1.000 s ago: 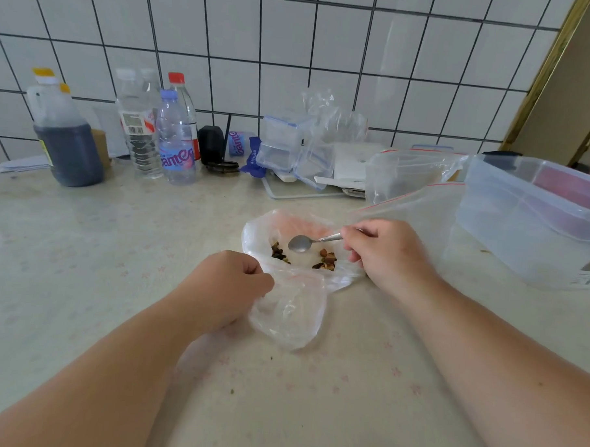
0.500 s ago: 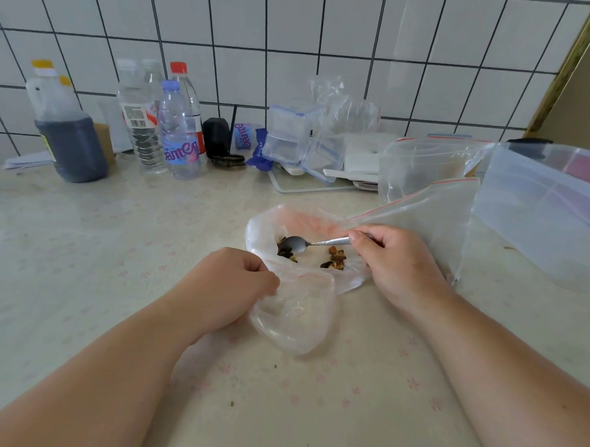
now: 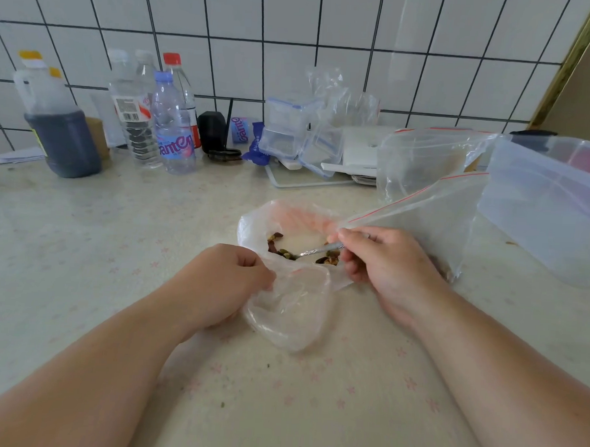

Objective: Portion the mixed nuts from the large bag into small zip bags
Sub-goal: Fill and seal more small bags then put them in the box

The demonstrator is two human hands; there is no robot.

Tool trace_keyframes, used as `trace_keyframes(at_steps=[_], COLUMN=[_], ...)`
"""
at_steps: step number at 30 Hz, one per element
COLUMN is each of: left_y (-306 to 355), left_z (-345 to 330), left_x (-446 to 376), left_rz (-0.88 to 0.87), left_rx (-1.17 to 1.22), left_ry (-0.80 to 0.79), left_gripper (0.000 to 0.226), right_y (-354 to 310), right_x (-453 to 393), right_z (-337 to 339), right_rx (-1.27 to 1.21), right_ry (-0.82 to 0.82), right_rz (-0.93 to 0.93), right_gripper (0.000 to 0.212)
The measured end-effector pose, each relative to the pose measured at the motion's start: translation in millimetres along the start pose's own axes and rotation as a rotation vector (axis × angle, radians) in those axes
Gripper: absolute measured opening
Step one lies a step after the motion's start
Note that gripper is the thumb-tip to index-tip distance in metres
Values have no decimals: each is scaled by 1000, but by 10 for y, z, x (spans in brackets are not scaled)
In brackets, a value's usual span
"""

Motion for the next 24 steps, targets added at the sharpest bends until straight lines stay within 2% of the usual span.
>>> trace_keyframes(at_steps=[3, 9, 15, 24], left_y=[-2, 30, 38, 21], left_z=[-4, 11, 22, 19], left_x=[0, 20, 43, 56], left_rz=[-8, -22, -25, -29], left_rx=[-5, 1, 38, 59], left_ry=[-1, 1, -10, 5], left_gripper=[22, 25, 33, 36], right_y=[5, 32, 38, -59], right_x=[44, 56, 75, 67], right_z=[-86, -4, 94, 118], right_rx=[-30, -202, -391, -579], right_ry=[-45, 142, 231, 122], right_rz=[3, -185, -256, -219], right_gripper=[24, 27, 28, 35])
Point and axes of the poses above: each hand's wrist, its own x-axis away from the middle knuckle, its own z-axis out of the back of the hand, y = z × x, the point moved 6 cm from there along -x, towards the middle knuckle, and after that the axes turned 3 degrees about -x, right-handed, at the moved point
